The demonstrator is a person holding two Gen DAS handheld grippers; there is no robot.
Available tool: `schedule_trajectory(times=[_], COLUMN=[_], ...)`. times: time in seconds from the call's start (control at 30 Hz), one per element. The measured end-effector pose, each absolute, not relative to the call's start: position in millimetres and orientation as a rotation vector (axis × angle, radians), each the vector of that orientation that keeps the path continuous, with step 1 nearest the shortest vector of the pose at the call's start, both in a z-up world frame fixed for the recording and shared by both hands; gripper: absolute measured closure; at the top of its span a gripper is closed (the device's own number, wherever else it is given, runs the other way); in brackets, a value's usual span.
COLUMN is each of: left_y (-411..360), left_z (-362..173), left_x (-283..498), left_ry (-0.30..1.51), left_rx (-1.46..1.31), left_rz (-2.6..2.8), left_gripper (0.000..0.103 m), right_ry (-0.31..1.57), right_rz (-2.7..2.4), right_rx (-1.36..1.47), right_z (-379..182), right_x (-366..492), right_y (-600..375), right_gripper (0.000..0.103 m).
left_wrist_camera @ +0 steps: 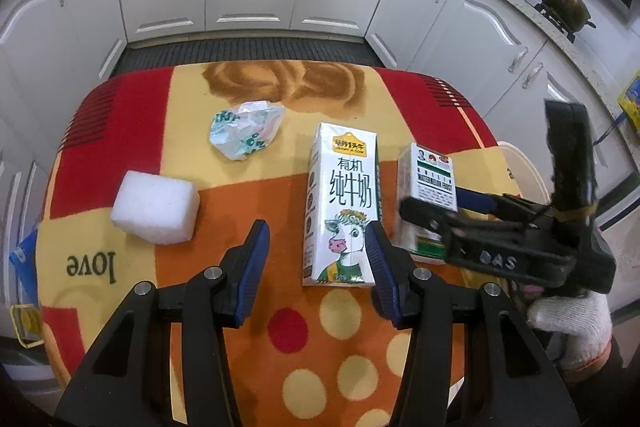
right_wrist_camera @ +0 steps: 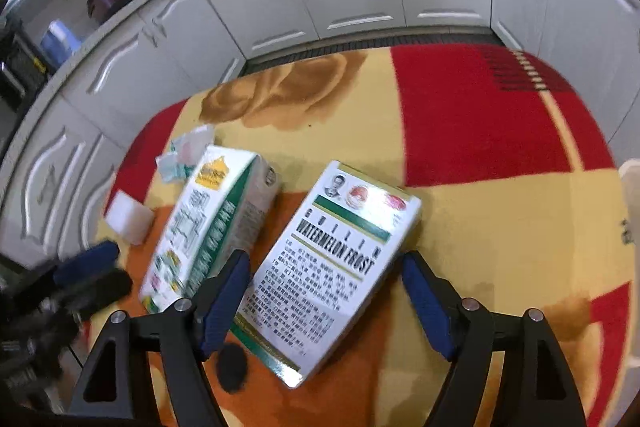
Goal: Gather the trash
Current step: 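Return both tools to the table toward the milk carton and Watermelon Frost box, then grasp the milk carton with the left tool while the right tool grasps the Watermelon Frost box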
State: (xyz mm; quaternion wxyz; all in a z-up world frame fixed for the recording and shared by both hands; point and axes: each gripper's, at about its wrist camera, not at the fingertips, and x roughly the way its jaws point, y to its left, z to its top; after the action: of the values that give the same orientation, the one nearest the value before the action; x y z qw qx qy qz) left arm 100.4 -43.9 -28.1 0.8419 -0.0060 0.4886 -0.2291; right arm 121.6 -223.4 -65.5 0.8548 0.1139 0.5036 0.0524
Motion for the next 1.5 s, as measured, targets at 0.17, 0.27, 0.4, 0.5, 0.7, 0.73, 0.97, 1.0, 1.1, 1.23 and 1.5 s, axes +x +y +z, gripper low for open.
schedule_trajectory(times=[0.17,0.27,0.4,0.5,0.7,0.73,0.97,1.0,1.1,1.23,1.5], left_y=[-53.5,-63.6,-82.6,-90.7,-89.2,-87.1,-87.9,-90.3,-100.7,-115.6,-162.9], left_z=[-31.8,-36.7,-48.9,-60.1,-76.7,-75.3,-51.0,-47.6,-40.6,-31.9,-21.7], left_x=[108.3,113.0,121.1,127.4,135.5,133.7,112.0,107.9,97.7,87.2,70.0], left_ry=[1.048,1.059,1.065,1.087,1.109,1.101,1.041,1.032,1.013,0.992,0.967], left_rx=[-0.028,-0.043,0.009,0.025,-0.008,-0.021,-0.065,-0.061,-0.044,-0.017,0.023], left_rz=[-0.511,-0.528,-0.496,-0.484,-0.464,-0.471,-0.523,-0.526,-0.533,-0.551,-0.604], left_gripper=[0.051,0.043,0.043,0.043,0.049,0.049,0.049,0.049,0.049,0.049,0.049], right_ry=[1.092,1.083,1.047,1.033,1.014,1.001,0.909,0.905,0.890,0.868,0.830], right_rz=[0.090,0.058,0.085,0.109,0.125,0.136,0.147,0.145,0.137,0.119,0.051], right_rx=[0.150,0.167,0.202,0.164,0.125,0.139,0.185,0.188,0.199,0.200,0.230], right_z=[-60.8,-59.5,-56.8,-56.1,-64.8,-62.5,-37.2,-35.2,-31.3,-25.2,-16.1], right_x=[102.7,96.8,97.0,101.8,102.5,99.4,71.3,67.7,58.3,45.0,14.9], right_y=[-251.4,-270.6,-272.9,-260.7,-253.0,-254.1,-268.8,-270.9,-277.3,-287.5,-325.7], right_gripper=[0.027,0.027,0.027,0.027,0.053,0.053,0.053,0.053,0.053,0.053,0.053])
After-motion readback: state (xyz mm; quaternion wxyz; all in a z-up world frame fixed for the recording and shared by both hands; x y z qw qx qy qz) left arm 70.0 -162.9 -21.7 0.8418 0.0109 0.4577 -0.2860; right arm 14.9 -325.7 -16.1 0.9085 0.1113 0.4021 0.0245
